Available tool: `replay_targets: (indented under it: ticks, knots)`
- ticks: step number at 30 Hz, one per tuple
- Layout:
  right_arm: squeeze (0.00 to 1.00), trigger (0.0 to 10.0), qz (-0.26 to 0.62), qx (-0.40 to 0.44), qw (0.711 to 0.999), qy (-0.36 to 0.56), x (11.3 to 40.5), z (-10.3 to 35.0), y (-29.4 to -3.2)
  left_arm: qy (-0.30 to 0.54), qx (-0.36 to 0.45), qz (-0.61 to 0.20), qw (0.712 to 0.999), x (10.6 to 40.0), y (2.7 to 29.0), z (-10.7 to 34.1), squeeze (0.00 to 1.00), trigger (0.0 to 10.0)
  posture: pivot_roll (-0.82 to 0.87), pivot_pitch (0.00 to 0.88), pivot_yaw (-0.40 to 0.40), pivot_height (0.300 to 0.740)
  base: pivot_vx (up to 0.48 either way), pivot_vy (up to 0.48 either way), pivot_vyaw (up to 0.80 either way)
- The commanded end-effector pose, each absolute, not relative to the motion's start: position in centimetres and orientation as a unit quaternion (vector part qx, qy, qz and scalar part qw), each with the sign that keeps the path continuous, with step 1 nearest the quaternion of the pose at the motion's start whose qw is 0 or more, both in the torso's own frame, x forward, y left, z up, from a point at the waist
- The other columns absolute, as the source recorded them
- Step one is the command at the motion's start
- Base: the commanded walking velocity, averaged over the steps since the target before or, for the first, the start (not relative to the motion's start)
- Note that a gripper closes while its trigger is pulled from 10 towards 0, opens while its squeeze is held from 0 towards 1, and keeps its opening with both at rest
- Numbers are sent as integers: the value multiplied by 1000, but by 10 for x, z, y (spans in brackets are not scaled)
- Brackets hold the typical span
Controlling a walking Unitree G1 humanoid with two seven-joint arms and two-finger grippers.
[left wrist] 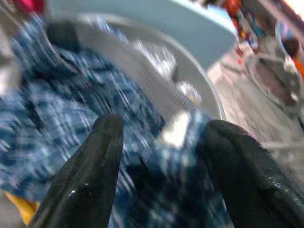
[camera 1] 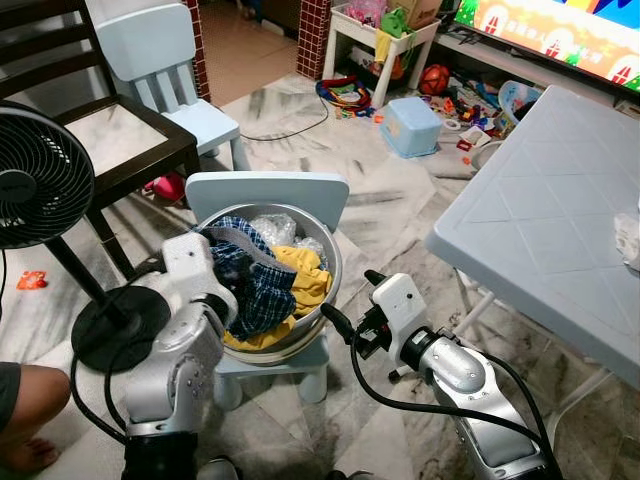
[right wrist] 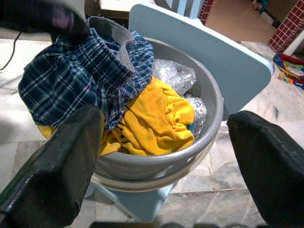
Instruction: Hang hanger
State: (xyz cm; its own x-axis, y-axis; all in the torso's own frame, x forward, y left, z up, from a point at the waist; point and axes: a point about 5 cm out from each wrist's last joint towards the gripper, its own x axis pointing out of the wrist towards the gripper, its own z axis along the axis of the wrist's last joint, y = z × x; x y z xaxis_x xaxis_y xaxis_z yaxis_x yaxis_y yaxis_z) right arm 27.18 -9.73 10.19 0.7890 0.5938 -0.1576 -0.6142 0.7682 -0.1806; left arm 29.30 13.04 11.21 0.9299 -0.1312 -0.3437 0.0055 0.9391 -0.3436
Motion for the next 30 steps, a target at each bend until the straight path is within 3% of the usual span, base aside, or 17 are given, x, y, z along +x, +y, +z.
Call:
replay_targets:
  ticks: [1, 8, 9, 13, 14, 16, 17, 22, 30]
  knots:
    - [0, 10000, 319, -115, 939, 52, 269, 97, -98, 190, -168, -59, 966, 289, 123, 115, 1000, 10000, 132, 138, -91, 740, 0, 0, 0]
    - [0, 10000, 319, -117, 939, 55, 268, 95, -100, 223, -120, -111, 961, 277, 120, 109, 1000, 10000, 134, 142, -88, 740, 0, 0, 0]
    - [0, 10000, 313, -126, 940, 54, 268, 95, -105, 226, -75, -131, 962, 274, 125, 107, 1000, 10000, 136, 142, -89, 740, 0, 0, 0]
    - [0, 10000, 286, -137, 945, 78, 264, 85, -127, 232, -67, -143, 960, 272, 132, 109, 1000, 10000, 136, 144, -86, 740, 0, 0, 0]
    - [0, 10000, 290, -132, 944, 88, 261, 83, -137, 237, -62, -141, 959, 271, 136, 108, 733, 10000, 131, 144, -81, 740, 0, 0, 0]
    - [0, 10000, 297, -137, 941, 90, 259, 84, -143, 243, -61, -140, 958, 270, 139, 106, 98, 10000, 126, 144, -78, 740, 0, 0, 0]
    - [0, 10000, 306, -134, 938, 91, 258, 85, -145, 244, -59, -138, 958, 270, 140, 105, 0, 10000, 125, 144, -75, 740, 0, 0, 0]
    - [0, 10000, 361, -142, 918, 86, 253, 96, -164, 228, -41, -112, 966, 268, 146, 107, 0, 10000, 116, 141, -64, 740, 0, 0, 0]
    - [0, 10000, 352, -79, 929, 84, 243, 106, -188, 178, -35, -90, 979, 248, 154, 113, 0, 10000, 115, 143, -57, 740, 0, 0, 0]
